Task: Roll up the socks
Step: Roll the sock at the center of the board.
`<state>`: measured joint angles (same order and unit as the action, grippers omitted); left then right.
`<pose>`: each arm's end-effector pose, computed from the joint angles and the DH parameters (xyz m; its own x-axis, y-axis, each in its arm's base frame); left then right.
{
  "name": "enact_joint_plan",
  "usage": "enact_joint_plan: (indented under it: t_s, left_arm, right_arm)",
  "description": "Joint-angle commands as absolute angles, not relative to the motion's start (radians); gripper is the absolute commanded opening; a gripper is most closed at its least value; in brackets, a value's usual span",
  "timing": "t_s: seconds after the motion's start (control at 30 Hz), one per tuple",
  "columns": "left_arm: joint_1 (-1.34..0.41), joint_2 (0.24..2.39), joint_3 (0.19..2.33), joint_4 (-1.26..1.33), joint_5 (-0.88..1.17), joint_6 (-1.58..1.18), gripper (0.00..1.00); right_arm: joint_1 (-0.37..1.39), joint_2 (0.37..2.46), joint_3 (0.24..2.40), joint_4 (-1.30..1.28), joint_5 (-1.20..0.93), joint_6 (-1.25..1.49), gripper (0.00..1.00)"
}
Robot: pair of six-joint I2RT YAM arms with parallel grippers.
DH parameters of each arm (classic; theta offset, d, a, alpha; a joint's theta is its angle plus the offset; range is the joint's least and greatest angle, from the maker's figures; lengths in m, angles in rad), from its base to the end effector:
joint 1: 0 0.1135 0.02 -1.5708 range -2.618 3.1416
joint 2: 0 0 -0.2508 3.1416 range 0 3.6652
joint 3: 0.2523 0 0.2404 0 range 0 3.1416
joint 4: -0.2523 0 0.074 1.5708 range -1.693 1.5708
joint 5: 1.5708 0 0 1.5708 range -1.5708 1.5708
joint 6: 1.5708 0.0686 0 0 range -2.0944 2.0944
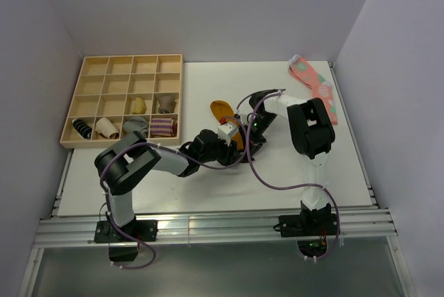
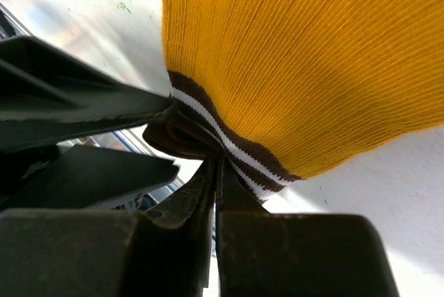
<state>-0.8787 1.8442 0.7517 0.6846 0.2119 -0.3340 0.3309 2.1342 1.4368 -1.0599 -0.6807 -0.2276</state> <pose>0.2299 -0.3000 0.1200 -0.5263 0.1327 -0.8399 0.7445 0.5491 -0.3797 0.3144 0.1537 0.0969 -0.8733 -0.4854 0.0411 -0.3481 0.6809 0.6443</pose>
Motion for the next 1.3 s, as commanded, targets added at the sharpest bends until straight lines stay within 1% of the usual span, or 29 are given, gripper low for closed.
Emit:
enact_joint_plan:
  t_s: [0.0, 0.17, 0.27, 0.37, 0.4, 0.47, 0.5, 0.57, 0.6, 0.77, 0.87, 0.93, 1.07, 1.13, 1.17, 1.2, 1.27]
  left_arm:
    - [-0.885, 1.87, 0.795, 0.689, 0.23, -0.313, 0.46]
    - [-0.885, 1.888, 0.805, 0.683, 0.236, -0.316, 0.45]
    - [-0.885, 1.902, 0.815, 0.675, 0.233, -0.318, 0.41]
    - [-0.885, 1.913, 0.824, 0.666, 0.233, -0.325, 0.35]
    - [-0.885, 1.917, 0.827, 0.664, 0.23, -0.328, 0.29]
    - [-0.884, 1.93, 0.831, 0.652, 0.227, -0.339, 0.24]
    - [-0.884, 1.934, 0.836, 0.649, 0.227, -0.353, 0.18]
    - [-0.884, 1.948, 0.838, 0.646, 0.222, -0.367, 0.09]
    - [-0.884, 1.95, 0.831, 0.652, 0.221, -0.373, 0.0]
    - [-0.885, 1.963, 0.816, 0.655, 0.201, -0.433, 0.0]
    - [-0.885, 1.971, 0.808, 0.647, 0.178, -0.468, 0.0]
    - [-0.885, 1.974, 0.808, 0.626, 0.155, -0.491, 0.0]
    - [-0.885, 1.985, 0.813, 0.589, 0.13, -0.518, 0.0]
    - [-0.885, 1.994, 0.819, 0.568, 0.12, -0.531, 0.0]
    - [-0.885, 1.996, 0.819, 0.561, 0.118, -0.531, 0.0]
    - [-0.884, 1.997, 0.818, 0.555, 0.115, -0.538, 0.0]
    - [-0.884, 2.0, 0.827, 0.529, 0.114, -0.543, 0.0]
  right_arm:
    - [0.324, 2.14, 1.473, -1.08, -0.67, -0.245, 0.0]
    - [0.324, 2.14, 1.473, -1.085, -0.669, -0.249, 0.0]
    - [0.324, 2.137, 1.474, -1.086, -0.67, -0.25, 0.0]
    - [0.324, 2.134, 1.471, -1.078, -0.669, -0.247, 0.0]
    - [0.324, 2.134, 1.47, -1.077, -0.669, -0.247, 0.0]
    - [0.324, 2.132, 1.467, -1.075, -0.67, -0.247, 0.0]
    - [0.324, 2.131, 1.463, -1.071, -0.67, -0.247, 0.0]
    - [0.324, 2.128, 1.459, -1.062, -0.67, -0.245, 0.0]
    - [0.324, 2.125, 1.451, -1.055, -0.669, -0.242, 0.0]
    - [0.322, 2.089, 1.421, -1.011, -0.663, -0.226, 0.0]
    - [0.322, 2.062, 1.401, -0.965, -0.654, -0.213, 0.07]
    - [0.322, 2.037, 1.388, -0.945, -0.647, -0.204, 0.14]
    - [0.319, 2.003, 1.381, -0.894, -0.643, -0.195, 0.21]
    - [0.314, 1.973, 1.371, -0.868, -0.644, -0.195, 0.3]
    - [0.313, 1.962, 1.37, -0.862, -0.647, -0.201, 0.3]
    - [0.313, 1.938, 1.364, -0.853, -0.647, -0.212, 0.35]
    - [0.308, 1.905, 1.344, -0.821, -0.647, -0.222, 0.37]
